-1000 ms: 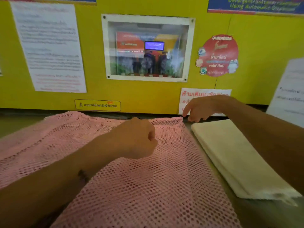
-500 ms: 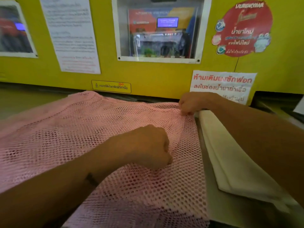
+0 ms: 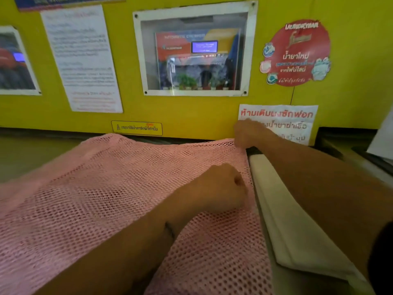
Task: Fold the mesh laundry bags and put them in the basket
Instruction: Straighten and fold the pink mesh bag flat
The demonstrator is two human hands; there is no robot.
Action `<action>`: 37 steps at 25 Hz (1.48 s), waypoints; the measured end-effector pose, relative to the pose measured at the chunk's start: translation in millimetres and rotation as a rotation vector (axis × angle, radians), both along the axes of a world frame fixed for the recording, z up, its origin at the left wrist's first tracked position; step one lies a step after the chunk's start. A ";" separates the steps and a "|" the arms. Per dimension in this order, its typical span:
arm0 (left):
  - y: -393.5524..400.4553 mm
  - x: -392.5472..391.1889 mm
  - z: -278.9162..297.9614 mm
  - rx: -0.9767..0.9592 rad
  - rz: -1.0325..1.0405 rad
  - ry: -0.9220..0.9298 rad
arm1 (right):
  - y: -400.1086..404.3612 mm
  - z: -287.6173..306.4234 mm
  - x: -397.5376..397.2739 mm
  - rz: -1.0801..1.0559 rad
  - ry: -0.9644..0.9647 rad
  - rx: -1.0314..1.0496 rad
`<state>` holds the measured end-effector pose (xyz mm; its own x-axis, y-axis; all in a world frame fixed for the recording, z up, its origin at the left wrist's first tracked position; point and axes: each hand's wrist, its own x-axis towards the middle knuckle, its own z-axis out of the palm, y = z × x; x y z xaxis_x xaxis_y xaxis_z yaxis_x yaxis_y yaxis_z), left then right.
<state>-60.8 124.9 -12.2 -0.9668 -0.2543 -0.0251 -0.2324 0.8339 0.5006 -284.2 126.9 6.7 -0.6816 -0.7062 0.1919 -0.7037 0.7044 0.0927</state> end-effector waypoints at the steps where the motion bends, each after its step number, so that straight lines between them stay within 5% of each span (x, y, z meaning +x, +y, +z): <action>1: -0.2 0.7 -3.6 -0.016 0.005 0.017 | 0.1 -3.9 3.1 0.009 0.045 0.021; 6: 11.0 26.1 -6.1 -0.065 0.044 0.057 | 4.6 4.9 15.0 0.149 -0.039 0.116; 11: 45.5 34.2 -15.9 -0.279 0.103 -0.153 | 20.1 1.8 17.5 0.254 -0.157 0.275; 15: 29.6 30.7 -15.3 -0.116 0.080 -0.095 | 29.5 -5.5 16.8 0.253 -0.233 0.291; 28: -17.5 55.8 -9.7 0.113 -0.007 0.282 | 7.8 -28.2 12.9 0.404 0.014 0.169; 32: -26.8 64.1 -10.3 -0.048 0.009 0.184 | 1.7 -28.8 5.1 0.403 -0.011 0.072; 37: -40.5 73.0 -4.1 -0.031 0.085 0.070 | -13.2 -11.6 12.3 0.434 0.061 0.024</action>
<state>12.2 84.4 -16.3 -0.9408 -0.3349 0.0512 -0.2679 0.8280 0.4926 -271.9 113.6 -4.8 -0.3083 -0.9295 0.2026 -0.9269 0.3414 0.1557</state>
